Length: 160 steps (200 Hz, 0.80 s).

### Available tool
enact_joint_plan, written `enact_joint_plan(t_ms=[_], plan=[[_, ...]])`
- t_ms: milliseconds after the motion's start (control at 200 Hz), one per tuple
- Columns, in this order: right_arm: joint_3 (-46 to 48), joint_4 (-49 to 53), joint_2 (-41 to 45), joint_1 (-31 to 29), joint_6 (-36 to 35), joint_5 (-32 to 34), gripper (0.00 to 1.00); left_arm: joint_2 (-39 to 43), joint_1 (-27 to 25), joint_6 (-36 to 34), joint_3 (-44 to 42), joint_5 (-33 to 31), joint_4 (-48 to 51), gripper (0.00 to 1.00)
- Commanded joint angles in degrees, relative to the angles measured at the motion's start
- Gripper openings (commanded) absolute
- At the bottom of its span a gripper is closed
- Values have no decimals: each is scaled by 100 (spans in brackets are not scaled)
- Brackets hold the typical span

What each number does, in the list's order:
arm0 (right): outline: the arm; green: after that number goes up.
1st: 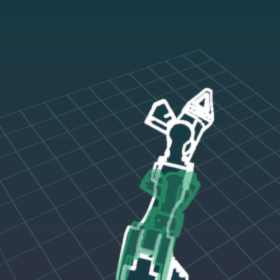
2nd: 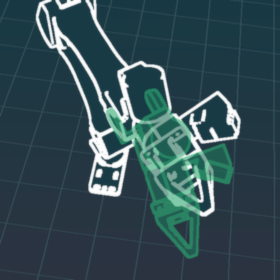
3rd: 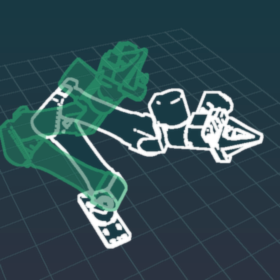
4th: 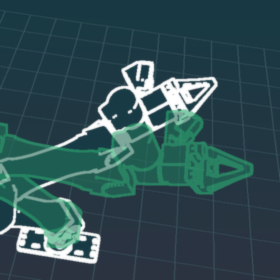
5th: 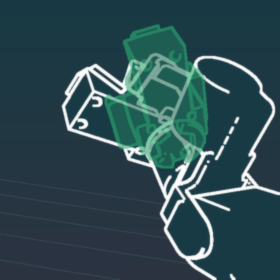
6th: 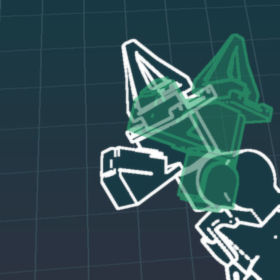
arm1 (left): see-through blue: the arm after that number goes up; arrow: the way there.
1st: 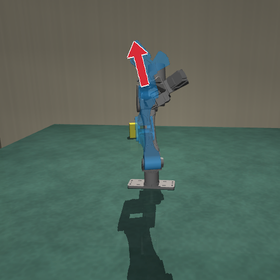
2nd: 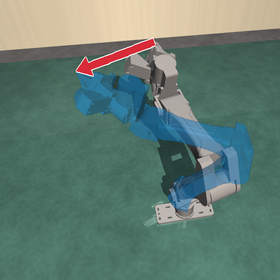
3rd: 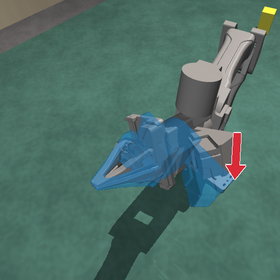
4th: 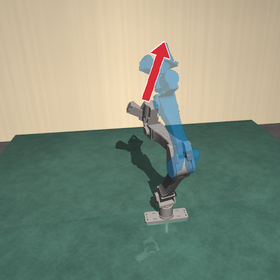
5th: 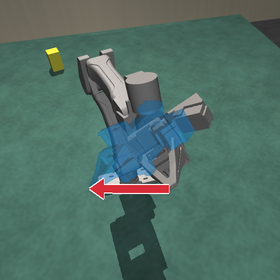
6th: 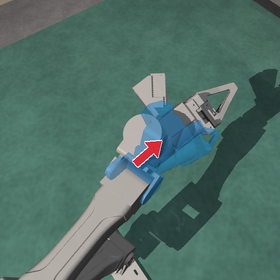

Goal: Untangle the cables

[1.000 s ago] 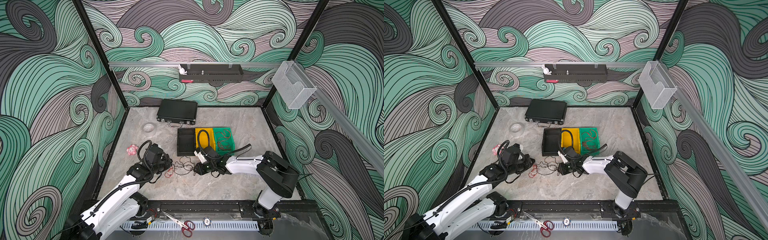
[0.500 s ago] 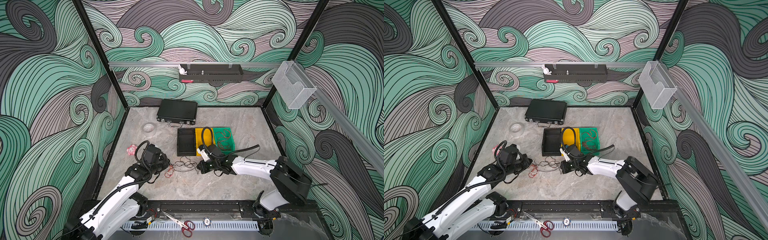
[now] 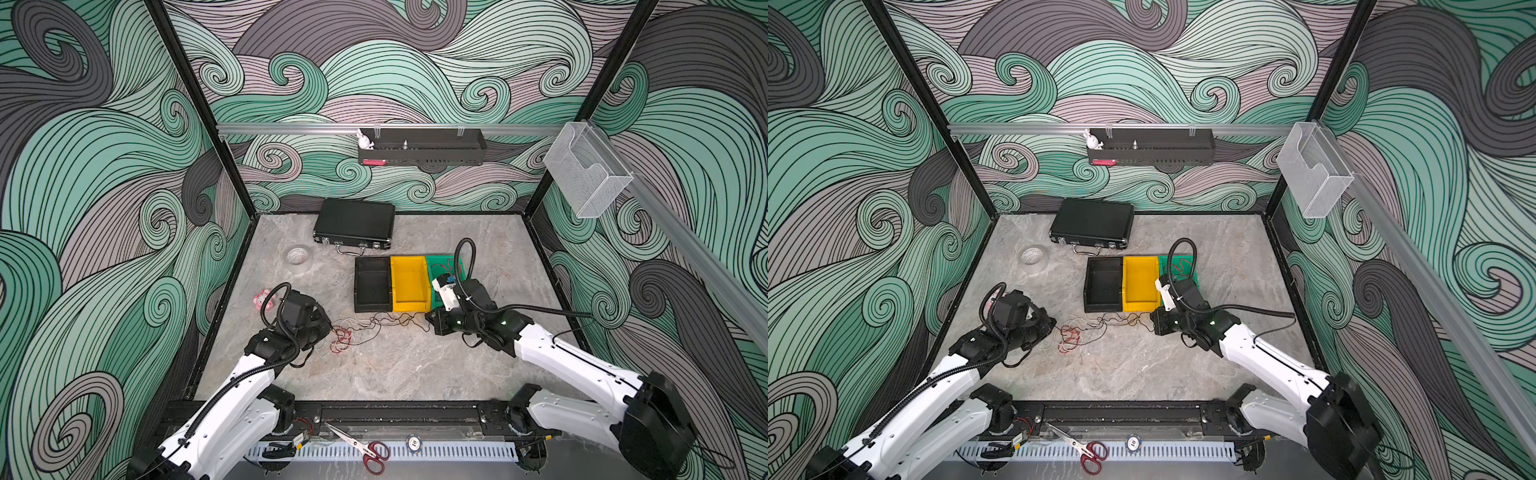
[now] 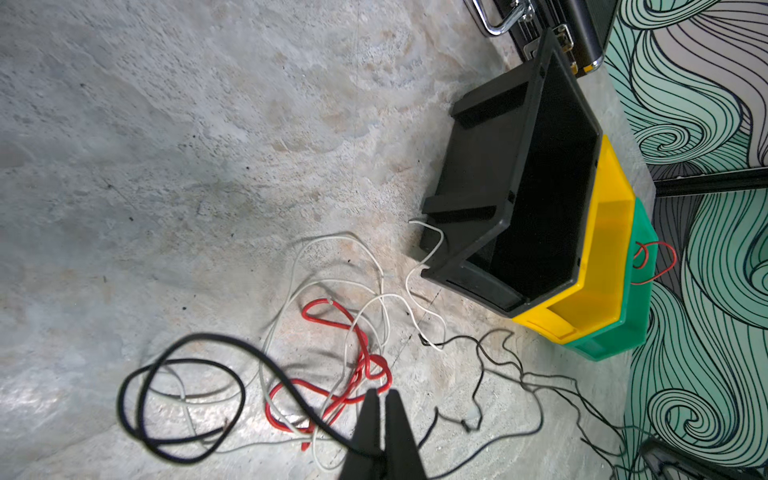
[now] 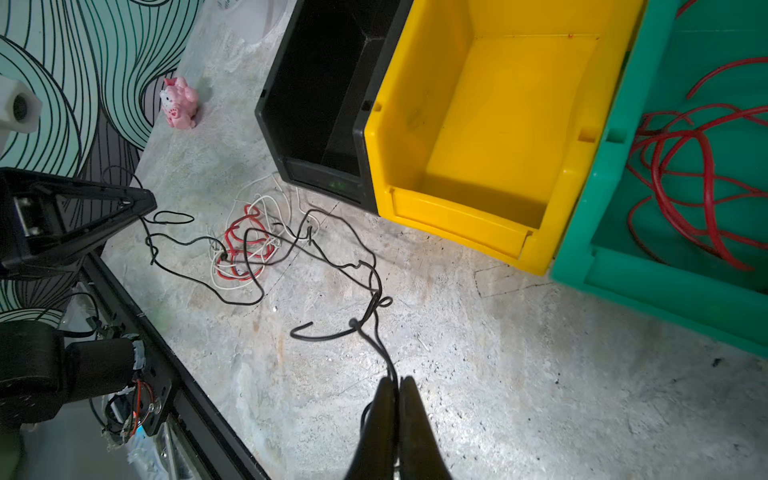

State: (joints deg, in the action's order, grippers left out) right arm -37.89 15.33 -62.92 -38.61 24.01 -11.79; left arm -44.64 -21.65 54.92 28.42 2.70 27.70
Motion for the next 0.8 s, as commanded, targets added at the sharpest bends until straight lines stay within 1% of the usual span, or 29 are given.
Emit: enact_joint_plan(t_ms=[0, 40, 140, 360, 470, 585, 706, 796], plan=[[-139, 442, 306, 32, -114, 212, 5, 65, 114, 12, 286, -183, 289, 0], [-193, 492, 468, 65, -141, 326, 4, 70, 127, 7, 301, -220, 346, 0], [-373, 1008, 872, 261, -179, 660, 0, 95, 185, 36, 294, -261, 453, 0], [-638, 1577, 1576, 1148, -166, 1018, 0, 113, 401, 63, 319, -331, 668, 0], [-650, 1668, 1777, 1699, -160, 824, 1, 171, 553, 80, 335, -379, 787, 0], [-633, 1717, 1809, 2175, -160, 387, 1, 258, 710, 98, 313, -429, 921, 0], [-581, 1718, 1818, 2314, -166, 208, 2, 379, 898, 83, 295, -456, 1035, 0], [-584, 1778, 1810, 2355, -251, 264, 2, 466, 999, 72, 287, -468, 1132, 0]])
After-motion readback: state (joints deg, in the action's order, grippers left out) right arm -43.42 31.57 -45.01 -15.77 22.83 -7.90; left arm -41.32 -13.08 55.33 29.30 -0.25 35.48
